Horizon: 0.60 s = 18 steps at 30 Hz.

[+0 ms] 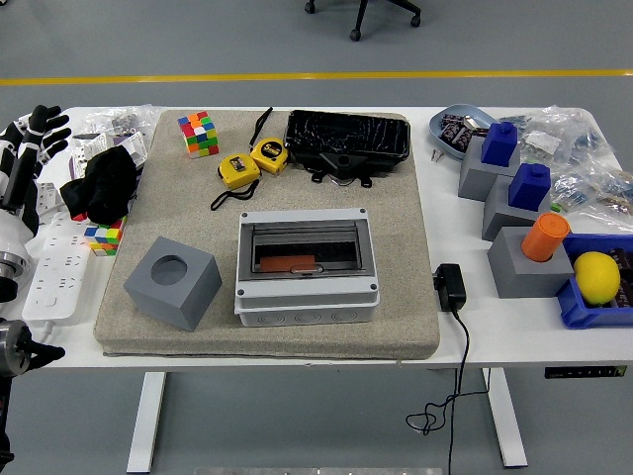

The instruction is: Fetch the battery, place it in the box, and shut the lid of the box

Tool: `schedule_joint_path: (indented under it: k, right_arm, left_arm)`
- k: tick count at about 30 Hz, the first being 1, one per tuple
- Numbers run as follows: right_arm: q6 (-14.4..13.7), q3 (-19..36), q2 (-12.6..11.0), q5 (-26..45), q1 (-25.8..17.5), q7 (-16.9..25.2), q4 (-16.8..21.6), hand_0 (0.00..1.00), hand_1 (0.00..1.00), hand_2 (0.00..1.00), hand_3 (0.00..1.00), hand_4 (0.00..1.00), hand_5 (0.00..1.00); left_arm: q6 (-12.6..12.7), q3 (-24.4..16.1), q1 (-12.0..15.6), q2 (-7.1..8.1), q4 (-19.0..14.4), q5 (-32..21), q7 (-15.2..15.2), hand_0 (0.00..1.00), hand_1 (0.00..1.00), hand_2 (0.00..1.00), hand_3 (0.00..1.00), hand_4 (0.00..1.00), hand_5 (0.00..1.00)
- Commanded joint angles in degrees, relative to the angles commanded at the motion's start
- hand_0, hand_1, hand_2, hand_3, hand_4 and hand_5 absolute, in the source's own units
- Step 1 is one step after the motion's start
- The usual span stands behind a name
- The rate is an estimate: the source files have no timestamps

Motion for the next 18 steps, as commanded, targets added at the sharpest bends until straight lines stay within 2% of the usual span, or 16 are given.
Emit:
schedule_joint_path:
  k: [18]
  right_arm:
    - [0.0, 0.3, 0.0, 0.0, 0.0, -0.2, 0.0, 0.816, 0.806, 0.781, 0.803, 0.998, 0.998]
  left_arm:
    - [-0.1, 0.0, -0.1, -0.08, 0.0, 0.2, 0.3, 0.764, 0.754, 0.727, 0.700, 0.970, 0.795]
